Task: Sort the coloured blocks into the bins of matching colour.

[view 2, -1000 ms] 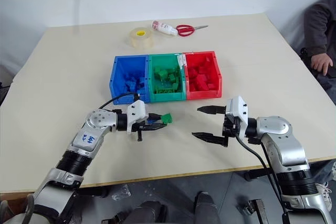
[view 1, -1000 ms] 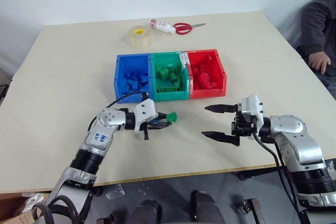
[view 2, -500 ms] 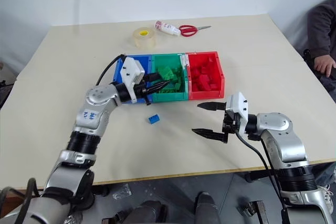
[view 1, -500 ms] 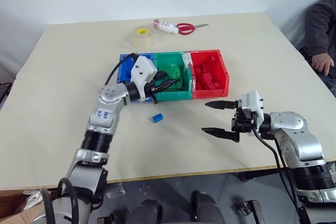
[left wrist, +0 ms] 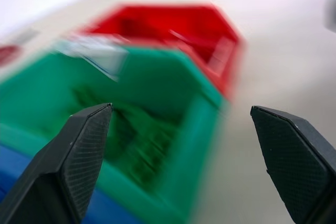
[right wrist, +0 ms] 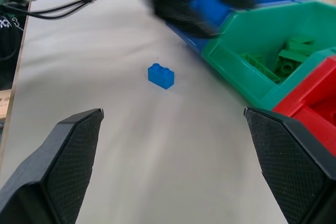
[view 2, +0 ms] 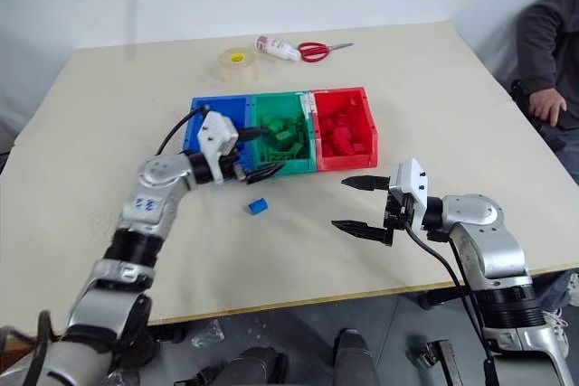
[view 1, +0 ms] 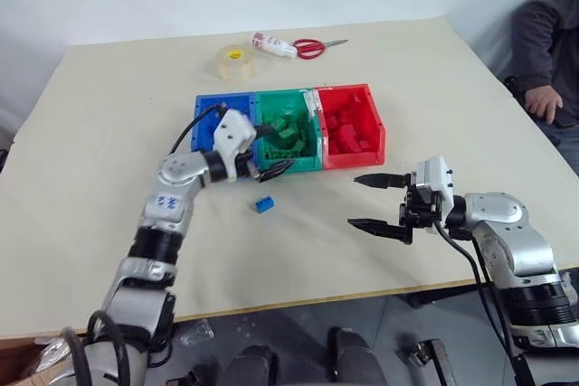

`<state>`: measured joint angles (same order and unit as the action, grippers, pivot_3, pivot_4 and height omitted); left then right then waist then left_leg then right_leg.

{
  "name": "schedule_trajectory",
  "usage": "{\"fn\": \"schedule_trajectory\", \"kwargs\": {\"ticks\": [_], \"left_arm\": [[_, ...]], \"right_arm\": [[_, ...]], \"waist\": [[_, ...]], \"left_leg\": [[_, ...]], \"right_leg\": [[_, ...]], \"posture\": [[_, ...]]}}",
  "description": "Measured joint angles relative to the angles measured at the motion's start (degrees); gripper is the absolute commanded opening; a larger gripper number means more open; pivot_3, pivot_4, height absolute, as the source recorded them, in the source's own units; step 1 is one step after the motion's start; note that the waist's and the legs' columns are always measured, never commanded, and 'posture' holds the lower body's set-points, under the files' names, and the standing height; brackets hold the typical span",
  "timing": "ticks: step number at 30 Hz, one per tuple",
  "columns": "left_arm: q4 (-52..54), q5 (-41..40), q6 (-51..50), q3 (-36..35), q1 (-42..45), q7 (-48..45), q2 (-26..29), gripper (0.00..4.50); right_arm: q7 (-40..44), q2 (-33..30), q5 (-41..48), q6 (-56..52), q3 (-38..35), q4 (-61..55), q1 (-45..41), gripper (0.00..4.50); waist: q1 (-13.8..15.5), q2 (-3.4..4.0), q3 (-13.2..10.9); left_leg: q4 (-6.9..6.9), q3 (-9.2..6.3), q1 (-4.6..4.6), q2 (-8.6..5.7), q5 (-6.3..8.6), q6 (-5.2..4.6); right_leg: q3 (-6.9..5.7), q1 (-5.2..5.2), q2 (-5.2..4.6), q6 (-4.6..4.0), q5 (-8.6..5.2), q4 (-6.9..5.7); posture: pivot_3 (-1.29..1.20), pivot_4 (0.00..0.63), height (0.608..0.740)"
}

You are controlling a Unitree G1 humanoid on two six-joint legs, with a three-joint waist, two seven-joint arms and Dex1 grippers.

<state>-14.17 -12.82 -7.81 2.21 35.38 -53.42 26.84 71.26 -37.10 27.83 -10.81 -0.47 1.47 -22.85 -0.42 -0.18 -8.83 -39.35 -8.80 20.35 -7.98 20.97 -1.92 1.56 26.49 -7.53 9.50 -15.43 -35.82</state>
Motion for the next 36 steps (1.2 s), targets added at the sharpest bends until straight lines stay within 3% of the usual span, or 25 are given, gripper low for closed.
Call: {"fn": "schedule_trajectory", "kwargs": {"ticks": [7,13,22,30,36], "left_arm": [[17.2,-6.7,-6.6,-7.7,-16.6,-5.5,13.0,4.48],[22.5,-10.0,-8.4,-16.7,-31.9,-9.1,20.5,4.48],[23.1,-10.7,-8.4,-19.5,-34.6,-6.7,19.2,4.48],[22.3,-6.4,-7.6,-8.8,-26.4,-2.0,13.6,4.48],[16.1,-1.3,-4.4,-1.0,-19.6,0.4,7.8,4.48]], "right_arm": [[3.9,-0.2,0.6,0.7,0.1,2.0,-1.4,4.50],[5.6,-0.2,0.2,1.0,0.3,5.6,-3.9,4.50],[8.0,0.4,0.1,1.2,0.4,5.9,-4.7,4.50],[7.9,0.5,0.3,1.7,0.3,5.7,-4.6,4.50],[7.3,0.4,0.3,1.7,0.1,5.1,-3.4,4.50]], "waist": [[0.2,0.02,0.0],[0.3,0.06,0.0],[1.0,0.07,0.0],[0.7,0.06,0.0],[0.4,0.06,0.0]], "left_leg": [[0.02,-0.03,-0.02,0.00,0.00,0.00],[0.16,-0.01,-0.08,0.02,0.00,0.00],[0.15,-0.02,-0.08,0.02,0.00,0.00],[0.15,0.00,-0.08,0.02,0.00,0.00],[0.14,-0.01,-0.08,0.02,0.00,0.00]], "right_leg": [[0.01,-0.03,-0.01,-0.01,0.00,0.03],[0.03,-0.06,0.01,-0.05,-0.02,0.15],[0.00,-0.12,0.00,-0.06,-0.02,0.19],[-0.01,-0.12,0.00,-0.06,-0.01,0.16],[-0.04,-0.11,-0.01,-0.06,-0.01,0.14]], "posture": [[0.00,0.150,0.740],[0.00,0.150,0.740],[0.00,0.150,0.740],[0.00,0.150,0.740],[0.00,0.150,0.740]]}}
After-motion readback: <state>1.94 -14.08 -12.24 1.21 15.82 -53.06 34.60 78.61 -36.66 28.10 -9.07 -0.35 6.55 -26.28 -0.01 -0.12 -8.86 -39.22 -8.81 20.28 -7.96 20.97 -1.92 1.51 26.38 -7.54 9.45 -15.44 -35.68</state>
